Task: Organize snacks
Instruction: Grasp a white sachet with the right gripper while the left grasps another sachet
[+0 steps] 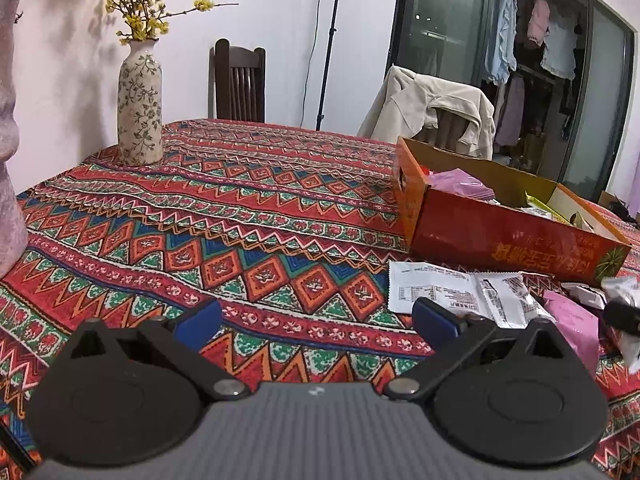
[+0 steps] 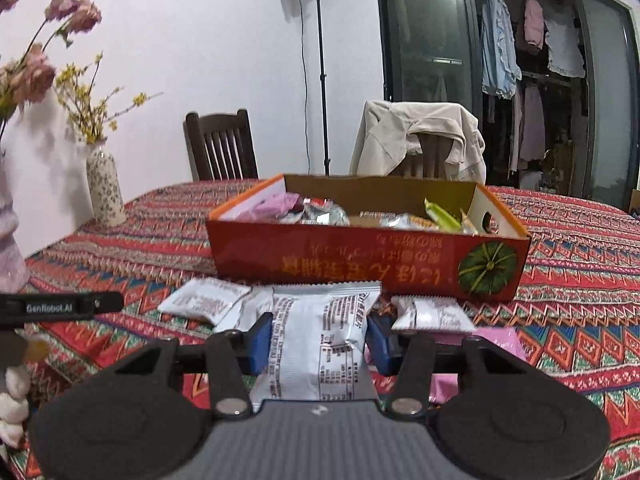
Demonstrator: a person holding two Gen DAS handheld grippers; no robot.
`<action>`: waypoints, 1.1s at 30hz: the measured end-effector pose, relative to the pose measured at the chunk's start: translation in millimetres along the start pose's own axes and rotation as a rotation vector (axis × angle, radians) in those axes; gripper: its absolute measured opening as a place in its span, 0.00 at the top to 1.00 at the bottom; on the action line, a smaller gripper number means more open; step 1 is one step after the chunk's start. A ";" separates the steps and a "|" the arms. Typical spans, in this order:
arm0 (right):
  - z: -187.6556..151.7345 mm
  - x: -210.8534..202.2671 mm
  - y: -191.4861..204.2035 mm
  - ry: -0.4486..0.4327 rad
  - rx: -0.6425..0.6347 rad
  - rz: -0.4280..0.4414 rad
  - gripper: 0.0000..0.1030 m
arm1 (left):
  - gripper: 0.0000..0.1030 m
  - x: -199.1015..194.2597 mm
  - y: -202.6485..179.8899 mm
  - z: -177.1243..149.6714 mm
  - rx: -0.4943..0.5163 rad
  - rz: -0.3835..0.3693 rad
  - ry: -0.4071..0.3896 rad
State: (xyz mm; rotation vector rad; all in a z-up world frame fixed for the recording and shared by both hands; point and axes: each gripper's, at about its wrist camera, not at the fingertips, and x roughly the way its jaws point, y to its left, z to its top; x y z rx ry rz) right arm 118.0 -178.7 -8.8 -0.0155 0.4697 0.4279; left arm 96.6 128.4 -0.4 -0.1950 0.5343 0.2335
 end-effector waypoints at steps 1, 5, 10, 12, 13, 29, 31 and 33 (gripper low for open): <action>2.8 0.0 -2.7 -0.006 0.001 0.002 0.53 | 0.00 1.0 -0.7 1.1 0.002 0.007 0.006; 12.8 2.0 -12.2 -0.029 0.002 -0.008 0.53 | 0.00 3.9 -5.6 6.3 0.012 0.020 0.019; 24.4 11.8 -27.1 -0.043 0.010 -0.029 0.53 | 0.00 4.6 -17.0 15.7 0.032 0.019 0.009; 28.2 17.5 -34.3 -0.046 0.021 -0.023 0.53 | 0.00 5.2 -22.8 18.5 0.044 0.021 0.003; 30.3 21.5 -38.2 -0.048 0.027 -0.019 0.53 | 0.00 5.8 -25.8 19.4 0.050 0.022 0.003; 14.6 53.6 -58.3 -0.022 0.080 -0.020 0.53 | 0.00 59.8 -81.7 30.0 0.129 0.041 0.117; 13.2 53.6 -58.3 -0.018 0.081 -0.025 0.53 | 0.00 67.6 -88.6 27.4 0.143 0.050 0.135; 13.0 53.5 -58.2 -0.018 0.085 -0.029 0.53 | 0.00 73.6 -92.3 24.8 0.154 0.048 0.153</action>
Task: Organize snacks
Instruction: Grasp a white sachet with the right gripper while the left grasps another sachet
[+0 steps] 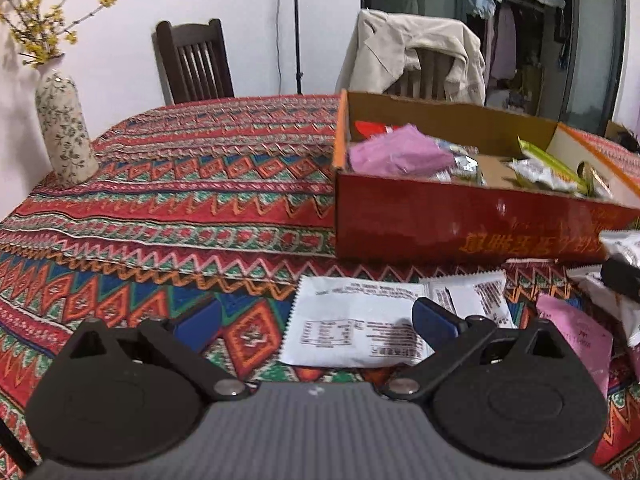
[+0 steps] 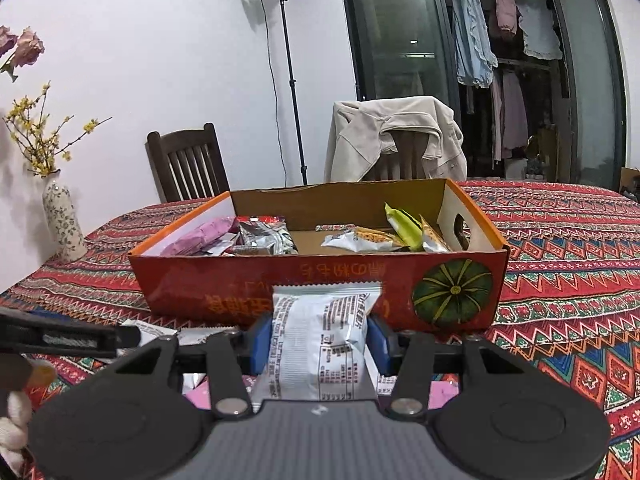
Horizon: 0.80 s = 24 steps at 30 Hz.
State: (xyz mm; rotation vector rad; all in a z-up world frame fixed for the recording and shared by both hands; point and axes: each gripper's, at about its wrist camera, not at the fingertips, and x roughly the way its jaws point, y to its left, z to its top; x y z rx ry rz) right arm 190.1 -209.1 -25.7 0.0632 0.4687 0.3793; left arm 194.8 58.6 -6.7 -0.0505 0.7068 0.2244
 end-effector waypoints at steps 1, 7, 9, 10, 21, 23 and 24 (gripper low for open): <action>-0.3 -0.3 -0.3 -0.001 0.001 0.000 0.53 | 0.00 2.5 -1.4 -0.2 0.005 0.001 0.009; -2.4 -2.1 3.9 0.000 -0.013 -0.002 0.53 | 0.00 8.8 -6.4 -0.1 0.021 -0.016 0.022; -1.6 -1.9 3.6 0.000 -0.013 -0.004 0.53 | 0.00 11.8 -5.4 -0.6 0.014 -0.030 0.035; -1.8 -1.7 3.8 0.002 -0.014 -0.005 0.52 | 0.00 13.1 -4.6 -0.3 0.008 -0.036 0.038; -1.6 1.1 5.5 0.014 -0.021 -0.016 0.51 | 0.03 12.7 -8.6 -4.7 0.023 -0.070 0.023; -1.6 1.3 5.6 0.014 -0.020 -0.017 0.51 | 0.11 9.9 -10.0 -6.1 0.032 -0.085 0.012; -1.6 1.6 5.7 0.015 -0.020 -0.018 0.51 | 0.19 8.0 -11.4 -7.2 0.040 -0.095 0.002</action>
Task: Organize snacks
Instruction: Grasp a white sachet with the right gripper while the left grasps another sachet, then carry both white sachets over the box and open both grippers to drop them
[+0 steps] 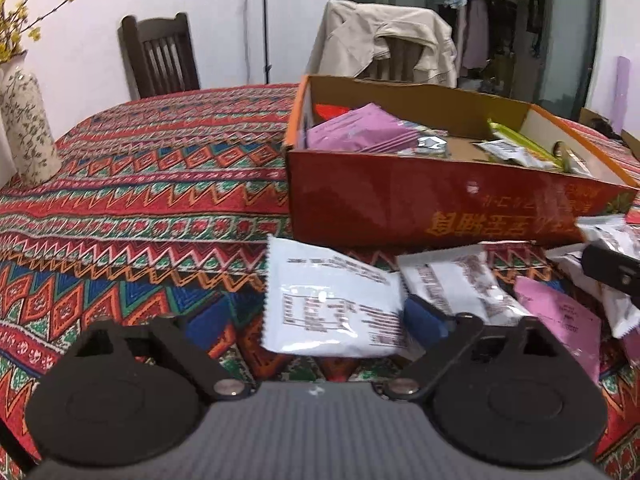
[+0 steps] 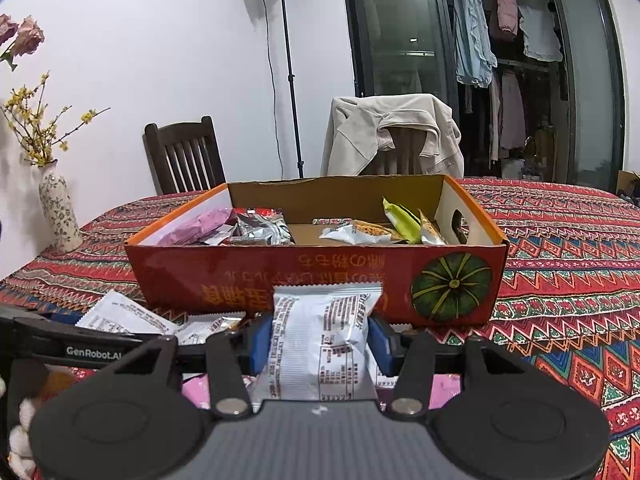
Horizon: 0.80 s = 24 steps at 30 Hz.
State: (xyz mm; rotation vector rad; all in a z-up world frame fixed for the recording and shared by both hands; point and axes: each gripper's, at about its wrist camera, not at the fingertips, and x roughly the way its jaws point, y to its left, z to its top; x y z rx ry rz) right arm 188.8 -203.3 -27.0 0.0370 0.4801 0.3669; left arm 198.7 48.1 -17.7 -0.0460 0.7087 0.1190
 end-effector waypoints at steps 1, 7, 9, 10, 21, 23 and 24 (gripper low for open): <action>0.0 0.2 0.1 0.001 0.000 -0.001 0.51 | 0.24 -1.7 -2.0 -0.6 0.009 -0.010 -0.008; -0.2 1.1 0.8 0.000 0.001 -0.003 0.51 | 0.47 -7.7 -4.9 -1.7 0.017 -0.048 -0.038; -0.3 1.5 0.9 0.001 0.001 -0.006 0.51 | 0.52 -10.4 -3.4 -1.2 0.011 -0.047 -0.048; -0.2 1.9 0.7 0.002 0.002 -0.007 0.51 | 0.53 -12.5 -2.9 -1.2 0.008 -0.045 -0.057; 0.7 -2.6 7.4 -0.017 -0.039 0.017 0.51 | 0.88 -38.4 1.9 -4.0 0.005 -0.044 -0.104; 1.9 -4.9 9.5 -0.023 -0.047 0.021 0.51 | 0.88 -44.6 1.9 -4.8 0.011 -0.042 -0.121; 3.0 -6.2 10.9 -0.026 -0.050 0.022 0.51 | 0.88 -47.5 2.3 -5.1 0.010 -0.044 -0.128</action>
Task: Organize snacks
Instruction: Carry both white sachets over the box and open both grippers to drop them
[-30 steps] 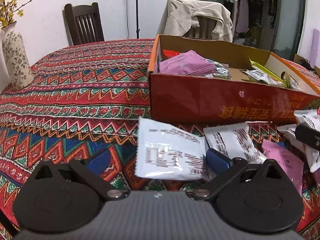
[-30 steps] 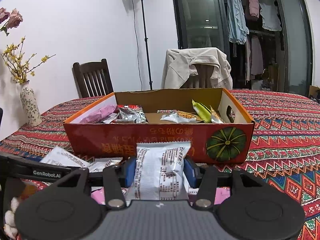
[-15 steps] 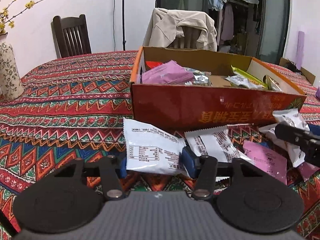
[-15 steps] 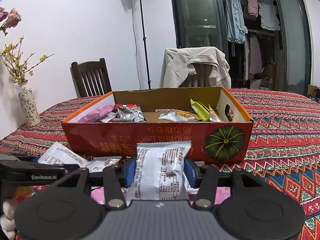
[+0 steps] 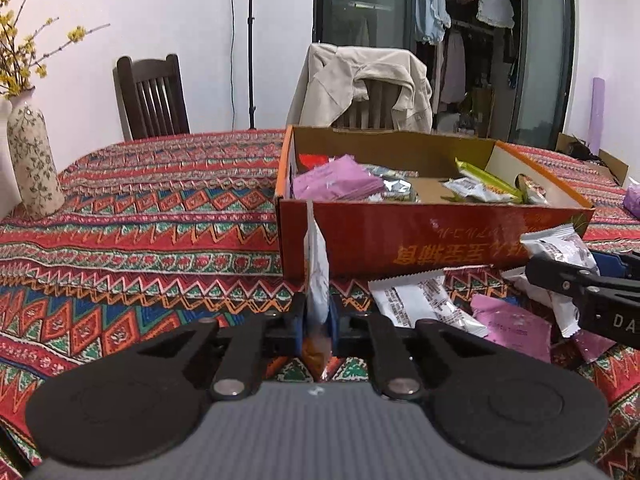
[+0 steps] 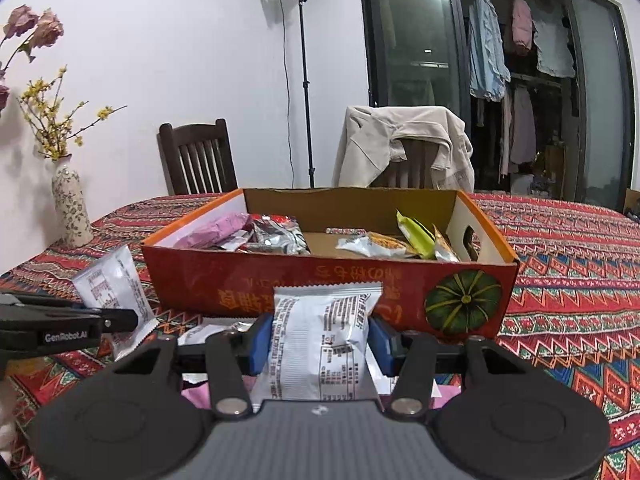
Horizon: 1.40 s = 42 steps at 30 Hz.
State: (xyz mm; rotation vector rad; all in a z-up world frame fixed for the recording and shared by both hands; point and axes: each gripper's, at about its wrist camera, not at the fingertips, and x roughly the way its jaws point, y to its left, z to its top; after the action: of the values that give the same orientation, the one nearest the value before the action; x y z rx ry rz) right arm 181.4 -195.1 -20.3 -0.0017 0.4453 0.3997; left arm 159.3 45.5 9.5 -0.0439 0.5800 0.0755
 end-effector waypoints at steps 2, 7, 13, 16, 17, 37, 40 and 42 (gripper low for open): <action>1.9 -3.0 1.6 -0.007 -0.005 0.003 0.51 | 0.88 -3.6 -0.3 0.1 -0.002 -0.003 -0.010; 6.2 -11.5 3.7 -0.022 -0.016 0.005 0.51 | 0.88 -14.5 -1.5 4.5 -0.004 -0.014 -0.038; 16.4 -20.6 2.8 -0.051 -0.025 0.003 0.51 | 0.88 -30.6 -6.3 19.3 0.005 -0.032 -0.096; 24.3 -22.6 2.4 -0.066 -0.030 -0.004 0.51 | 0.88 -35.4 -9.9 30.3 0.011 -0.037 -0.123; 27.4 -23.2 1.9 -0.072 -0.030 -0.005 0.51 | 0.88 -36.0 -11.9 34.4 0.014 -0.041 -0.131; 94.8 16.3 -21.6 -0.118 -0.005 -0.063 0.51 | 0.88 3.9 -58.3 108.2 0.030 -0.082 -0.190; 103.2 29.5 -25.8 -0.113 0.001 -0.072 0.51 | 0.88 18.2 -59.1 118.7 0.015 -0.079 -0.189; 108.4 40.2 -28.2 -0.109 0.002 -0.080 0.51 | 0.88 28.0 -57.8 124.7 0.000 -0.074 -0.185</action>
State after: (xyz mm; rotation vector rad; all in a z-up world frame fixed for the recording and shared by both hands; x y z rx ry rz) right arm 270.7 -196.6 58.4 0.0046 0.3374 0.3192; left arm 255.5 -2.6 99.4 -0.0577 0.3928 0.0071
